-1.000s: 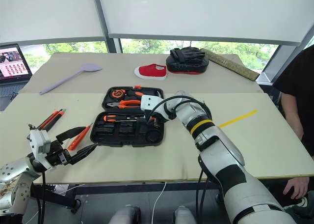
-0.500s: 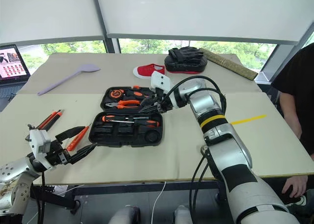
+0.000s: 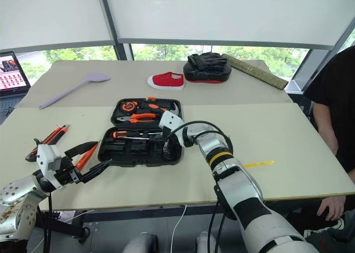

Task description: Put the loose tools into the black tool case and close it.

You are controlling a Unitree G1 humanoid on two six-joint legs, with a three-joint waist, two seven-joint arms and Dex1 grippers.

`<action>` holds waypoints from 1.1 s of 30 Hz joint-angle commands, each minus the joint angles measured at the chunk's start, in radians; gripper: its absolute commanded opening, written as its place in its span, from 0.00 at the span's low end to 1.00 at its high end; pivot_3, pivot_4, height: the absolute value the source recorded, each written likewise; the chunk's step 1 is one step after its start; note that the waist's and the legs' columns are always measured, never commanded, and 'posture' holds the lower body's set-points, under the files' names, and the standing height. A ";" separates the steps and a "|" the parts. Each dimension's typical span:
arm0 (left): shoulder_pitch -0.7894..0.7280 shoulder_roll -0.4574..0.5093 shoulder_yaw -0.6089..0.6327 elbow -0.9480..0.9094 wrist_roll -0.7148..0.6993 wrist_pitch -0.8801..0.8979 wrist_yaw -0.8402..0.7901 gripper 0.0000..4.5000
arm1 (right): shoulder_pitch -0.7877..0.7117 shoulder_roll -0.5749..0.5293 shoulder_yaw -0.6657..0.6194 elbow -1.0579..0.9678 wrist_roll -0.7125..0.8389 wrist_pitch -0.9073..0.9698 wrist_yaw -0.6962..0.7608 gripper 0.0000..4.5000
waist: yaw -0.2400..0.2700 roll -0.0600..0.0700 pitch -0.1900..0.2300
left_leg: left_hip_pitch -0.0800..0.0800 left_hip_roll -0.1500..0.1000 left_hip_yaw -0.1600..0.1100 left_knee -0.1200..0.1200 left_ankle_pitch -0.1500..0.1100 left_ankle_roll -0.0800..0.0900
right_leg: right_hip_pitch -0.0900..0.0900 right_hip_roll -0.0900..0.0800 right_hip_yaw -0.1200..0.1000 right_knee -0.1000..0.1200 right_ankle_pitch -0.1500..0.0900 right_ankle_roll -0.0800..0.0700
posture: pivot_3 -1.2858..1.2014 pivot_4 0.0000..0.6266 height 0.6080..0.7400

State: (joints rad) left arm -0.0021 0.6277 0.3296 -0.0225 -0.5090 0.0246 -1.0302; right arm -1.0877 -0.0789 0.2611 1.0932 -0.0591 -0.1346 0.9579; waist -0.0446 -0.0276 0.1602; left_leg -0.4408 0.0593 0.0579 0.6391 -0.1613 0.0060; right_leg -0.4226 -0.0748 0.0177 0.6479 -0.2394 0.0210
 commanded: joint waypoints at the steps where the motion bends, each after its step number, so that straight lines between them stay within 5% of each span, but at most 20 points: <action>1: -0.001 0.015 0.009 -0.027 0.023 -0.003 0.035 1.00 | 0.006 0.024 -0.007 0.053 -0.025 0.041 -0.040 0.01 | -0.001 0.000 0.000 | 0.001 0.001 0.000 0.000 0.000 0.000 | 0.001 0.000 0.000 0.000 0.000 0.000 | 0.52 0.24 1.00; 9: 0.103 0.012 0.132 -0.104 -0.076 0.042 0.078 1.00 | 0.016 0.002 -0.131 -0.163 0.144 0.009 0.151 0.01 | -0.001 0.000 0.000 | 0.001 0.005 0.001 -0.002 0.000 -0.001 | -0.001 0.003 0.000 0.000 0.001 -0.003 | 0.52 0.24 1.00; 10: 0.129 0.015 0.167 -0.109 -0.102 0.058 0.079 1.00 | 0.035 -0.020 -0.146 -0.235 0.177 0.033 0.188 0.13 | -0.001 0.000 0.000 | 0.001 0.005 0.001 -0.005 0.000 -0.001 | -0.002 0.003 0.000 -0.001 0.000 -0.003 | 0.52 0.24 1.00; 12: 0.183 0.027 0.242 -0.087 -0.115 0.062 0.078 1.00 | 0.100 -0.069 -0.161 -0.394 0.228 0.061 0.248 0.16 | 0.004 0.000 0.000 | 0.001 0.005 0.001 -0.006 0.000 -0.002 | -0.003 0.003 -0.001 -0.001 0.000 -0.003 | 0.52 0.24 1.00; 23: 0.493 0.046 0.572 0.106 -0.069 0.157 0.211 1.00 | 0.709 -0.351 -0.291 -1.082 0.492 0.089 0.361 1.00 | 0.013 -0.002 -0.001 | 0.002 0.006 0.006 -0.007 -0.005 -0.010 | -0.002 -0.002 -0.007 -0.006 -0.003 -0.004 | 0.52 0.24 1.00; 28: 0.529 0.065 0.571 0.008 -0.108 0.253 0.228 1.00 | 0.882 -0.377 -0.290 -1.221 0.492 0.048 0.296 1.00 | 0.018 -0.004 -0.002 | 0.007 0.008 0.008 -0.007 -0.010 -0.018 | -0.001 -0.002 -0.008 -0.005 -0.011 -0.012 | 0.52 0.24 1.00; 33: 0.480 0.108 0.523 -0.164 -0.214 0.472 0.271 1.00 | 0.882 -0.378 -0.298 -1.274 0.503 0.074 0.218 1.00 | 0.031 -0.006 -0.002 | 0.012 0.010 0.008 -0.007 -0.011 -0.020 | -0.002 -0.002 -0.008 -0.005 -0.011 -0.009 | 0.52 0.24 1.00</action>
State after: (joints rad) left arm 0.4909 0.7083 0.8640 -0.1287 -0.6769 0.4229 -0.7729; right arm -0.1870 -0.4554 -0.0144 -0.1410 0.4164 -0.0590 1.2075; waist -0.0138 -0.0334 0.1578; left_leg -0.4279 0.0691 0.0655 0.6319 -0.1727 -0.0144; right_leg -0.4240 -0.0773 0.0093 0.6425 -0.2508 0.0123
